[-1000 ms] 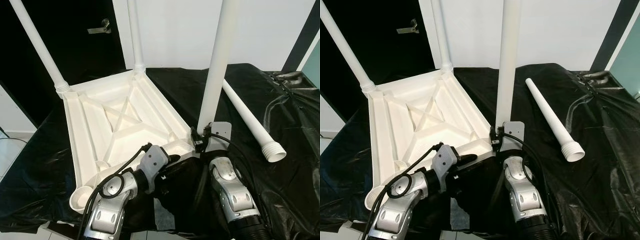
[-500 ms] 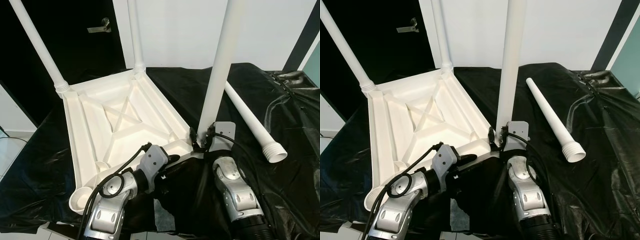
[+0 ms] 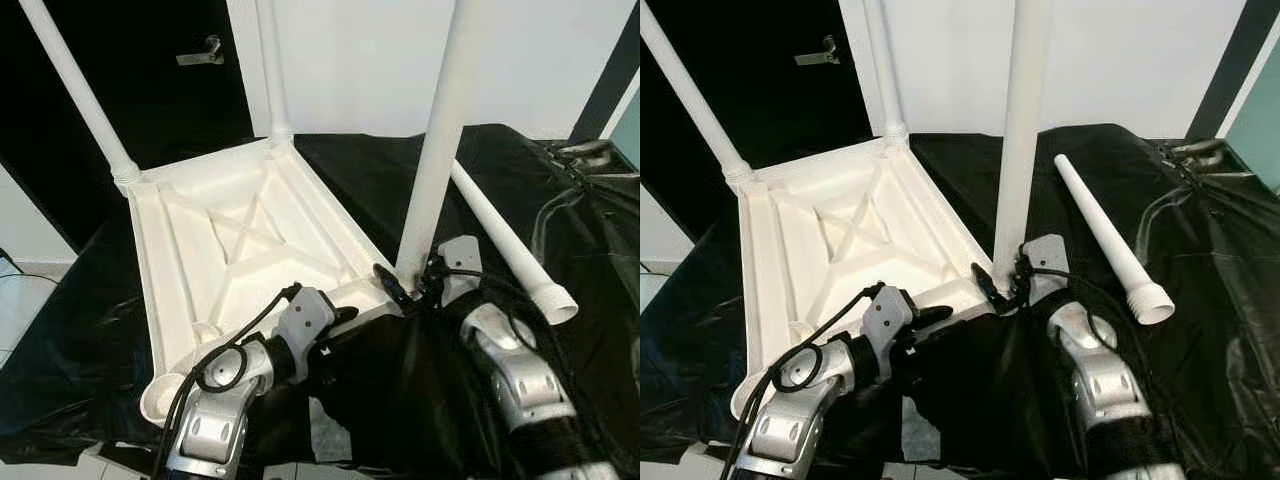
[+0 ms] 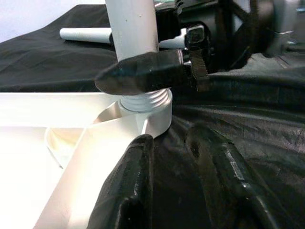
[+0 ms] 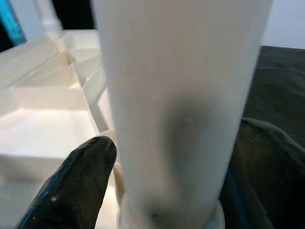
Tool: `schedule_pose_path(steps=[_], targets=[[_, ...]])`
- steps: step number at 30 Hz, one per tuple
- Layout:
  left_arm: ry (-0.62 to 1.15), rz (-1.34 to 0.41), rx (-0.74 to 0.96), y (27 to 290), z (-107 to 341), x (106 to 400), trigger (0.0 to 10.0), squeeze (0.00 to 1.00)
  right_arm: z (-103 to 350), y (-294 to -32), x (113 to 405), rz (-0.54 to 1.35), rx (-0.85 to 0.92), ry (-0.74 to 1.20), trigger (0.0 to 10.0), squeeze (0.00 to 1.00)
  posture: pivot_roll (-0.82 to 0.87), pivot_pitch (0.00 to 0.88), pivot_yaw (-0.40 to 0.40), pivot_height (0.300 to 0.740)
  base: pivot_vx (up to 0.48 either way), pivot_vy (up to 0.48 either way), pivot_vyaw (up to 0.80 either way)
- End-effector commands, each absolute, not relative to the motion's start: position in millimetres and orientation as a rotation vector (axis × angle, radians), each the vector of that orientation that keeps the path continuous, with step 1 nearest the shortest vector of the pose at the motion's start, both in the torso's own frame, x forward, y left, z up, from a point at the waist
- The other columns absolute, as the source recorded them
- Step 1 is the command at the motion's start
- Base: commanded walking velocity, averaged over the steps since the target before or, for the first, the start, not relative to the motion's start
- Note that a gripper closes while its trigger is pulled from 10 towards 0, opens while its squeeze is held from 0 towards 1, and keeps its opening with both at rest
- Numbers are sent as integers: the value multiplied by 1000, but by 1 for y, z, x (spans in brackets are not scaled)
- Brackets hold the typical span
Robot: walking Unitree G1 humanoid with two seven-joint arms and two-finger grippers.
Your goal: Building children table
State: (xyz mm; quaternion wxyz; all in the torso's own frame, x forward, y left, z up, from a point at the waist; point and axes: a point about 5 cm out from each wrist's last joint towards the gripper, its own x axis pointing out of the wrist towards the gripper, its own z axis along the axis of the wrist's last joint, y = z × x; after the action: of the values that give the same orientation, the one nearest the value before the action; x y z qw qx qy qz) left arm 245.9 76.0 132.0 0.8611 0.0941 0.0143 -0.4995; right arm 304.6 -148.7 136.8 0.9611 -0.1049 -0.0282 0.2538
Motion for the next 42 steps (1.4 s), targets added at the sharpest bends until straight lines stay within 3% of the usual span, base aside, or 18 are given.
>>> schedule_pose_path(steps=[1,5,6,7,8,9,20,21,23,24,30,35,42], targets=[[28,-929,210,80,131,252,10000,0,135,-149,308,558,-232,-55,10000,0,29,0,51,740,0,0,0],[27,-929,211,80,131,253,10000,0,136,-150,312,579,-248,-49,10000,0,32,0,47,740,0,0,0],[27,-928,212,80,131,253,10000,0,136,-149,314,611,-257,-49,4902,0,34,0,43,740,0,0,0],[27,-928,212,80,131,253,10000,0,136,-149,314,611,-257,-49,4902,0,34,0,43,740,0,0,0],[26,-927,214,80,130,253,10000,0,137,-148,316,636,-265,-48,2824,0,35,0,42,740,0,0,0],[26,-924,215,80,130,253,10000,0,136,-147,317,659,-271,-47,0,0,41,0,36,740,0,0,0],[28,-918,217,80,129,251,10000,0,125,-152,314,660,-243,-10,0,0,42,0,24,740,0,0,0],[29,-920,216,79,129,251,10000,0,124,-152,313,649,-230,-8,2902,0,42,0,24,740,0,0,0],[29,-920,216,79,129,251,10000,0,124,-152,313,649,-230,-8,2902,0,42,0,24,740,0,0,0],[29,-921,215,79,129,250,10000,0,123,-151,311,635,-225,-5,10000,0,41,0,24,740,0,0,0],[31,-928,212,77,127,248,10000,0,115,-134,301,424,-161,-23,10000,0,37,0,23,740,0,0,0],[31,-929,212,77,127,248,10000,0,114,-134,301,385,-150,-22,10000,0,37,0,23,740,0,0,0],[34,-932,206,77,127,247,10000,0,107,-124,296,61,-60,15,10000,0,39,0,27,740,0,0,0]])
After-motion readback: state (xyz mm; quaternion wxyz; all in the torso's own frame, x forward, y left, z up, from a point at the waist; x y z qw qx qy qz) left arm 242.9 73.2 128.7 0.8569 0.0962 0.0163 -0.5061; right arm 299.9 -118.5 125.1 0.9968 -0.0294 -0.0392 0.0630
